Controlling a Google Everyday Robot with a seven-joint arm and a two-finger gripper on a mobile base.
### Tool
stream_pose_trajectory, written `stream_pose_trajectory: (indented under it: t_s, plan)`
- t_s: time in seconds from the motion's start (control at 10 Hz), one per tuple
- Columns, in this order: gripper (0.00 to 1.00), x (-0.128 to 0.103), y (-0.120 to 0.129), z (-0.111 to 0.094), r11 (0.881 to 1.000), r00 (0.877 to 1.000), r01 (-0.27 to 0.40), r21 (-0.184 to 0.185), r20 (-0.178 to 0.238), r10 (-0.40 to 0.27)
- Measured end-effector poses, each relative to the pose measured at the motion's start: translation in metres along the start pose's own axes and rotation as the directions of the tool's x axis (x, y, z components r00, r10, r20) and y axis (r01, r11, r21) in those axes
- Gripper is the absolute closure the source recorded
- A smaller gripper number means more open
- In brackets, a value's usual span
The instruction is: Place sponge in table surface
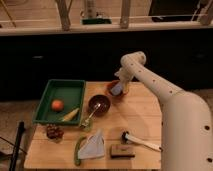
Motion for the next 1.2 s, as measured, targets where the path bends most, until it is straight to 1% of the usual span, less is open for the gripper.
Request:
stream_pose_trajectory:
  t_s: [0.3, 0.4, 0.5, 0.6, 0.8, 1.2]
  plan:
    - [0.2, -0.011, -0.002, 0.008, 0.999, 0.999, 0.04, -0.02, 0.006, -0.04]
    - [0.21, -0.012, -0.001, 0.01, 0.999, 0.999, 0.046, -0.025, 0.005, -0.045]
    - [0.25, -0.012, -0.001, 0.01, 0.998, 0.999, 0.048, -0.027, 0.006, -0.048]
    - [0.26, -0.013, -0.002, 0.011, 0.998, 0.999, 0.053, -0.029, 0.008, -0.052]
    - [0.21, -0.019, -0.004, 0.014, 0.997, 0.998, 0.064, -0.037, 0.011, -0.064]
    - [0.21, -0.025, -0.007, 0.022, 0.995, 0.997, 0.081, -0.055, 0.02, -0.08]
